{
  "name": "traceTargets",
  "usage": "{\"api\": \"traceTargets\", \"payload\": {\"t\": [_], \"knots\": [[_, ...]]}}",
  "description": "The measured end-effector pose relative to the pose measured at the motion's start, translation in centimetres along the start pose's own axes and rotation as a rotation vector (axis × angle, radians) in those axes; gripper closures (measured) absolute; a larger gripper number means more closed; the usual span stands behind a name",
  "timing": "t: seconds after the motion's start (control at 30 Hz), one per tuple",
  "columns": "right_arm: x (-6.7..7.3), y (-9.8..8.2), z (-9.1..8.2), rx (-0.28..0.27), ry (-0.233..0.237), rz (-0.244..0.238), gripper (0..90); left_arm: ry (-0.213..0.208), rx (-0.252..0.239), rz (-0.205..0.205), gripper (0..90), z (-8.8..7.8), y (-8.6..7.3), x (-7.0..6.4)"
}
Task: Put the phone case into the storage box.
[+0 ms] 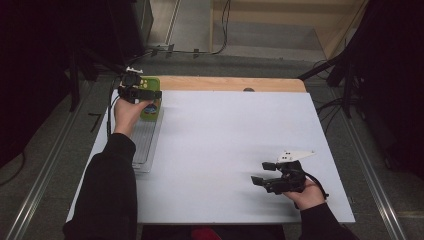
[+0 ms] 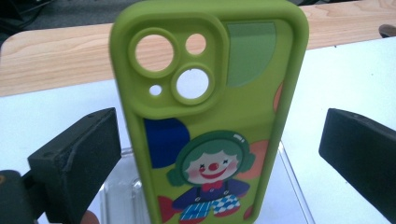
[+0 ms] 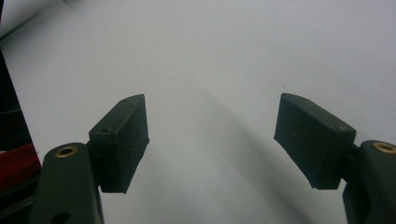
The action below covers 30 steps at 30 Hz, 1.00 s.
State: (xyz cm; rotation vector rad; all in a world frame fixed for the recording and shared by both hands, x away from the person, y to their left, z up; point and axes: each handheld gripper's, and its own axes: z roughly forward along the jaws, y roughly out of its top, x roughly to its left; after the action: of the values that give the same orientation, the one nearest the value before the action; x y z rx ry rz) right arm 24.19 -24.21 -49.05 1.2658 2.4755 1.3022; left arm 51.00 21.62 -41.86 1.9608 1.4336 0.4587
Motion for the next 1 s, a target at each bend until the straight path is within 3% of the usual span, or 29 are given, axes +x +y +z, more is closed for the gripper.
{"api": "traceTargets", "payload": {"t": [0.2,0.43,0.6,0.73,1.0], "knots": [[0.0,0.0,0.1,0.004,0.001,0.006,24.2,-0.019,0.003,-0.023,0.0,-1.1,-0.1,0.3],[0.0,0.0,0.2,0.009,0.003,0.008,24.2,-0.03,0.017,-0.005,0.0,-2.5,-0.3,0.0],[0.0,0.1,0.1,0.012,0.01,0.018,24.2,-0.072,0.02,-0.018,0.0,-3.8,-0.4,0.3],[0.0,0.1,0.2,0.02,0.012,0.02,24.2,-0.101,0.052,-0.004,0.0,-4.1,-0.4,0.0],[0.0,0.1,0.2,0.024,0.014,0.024,24.2,-0.16,0.067,-0.008,0.0,-4.8,-0.5,-0.5]]}}
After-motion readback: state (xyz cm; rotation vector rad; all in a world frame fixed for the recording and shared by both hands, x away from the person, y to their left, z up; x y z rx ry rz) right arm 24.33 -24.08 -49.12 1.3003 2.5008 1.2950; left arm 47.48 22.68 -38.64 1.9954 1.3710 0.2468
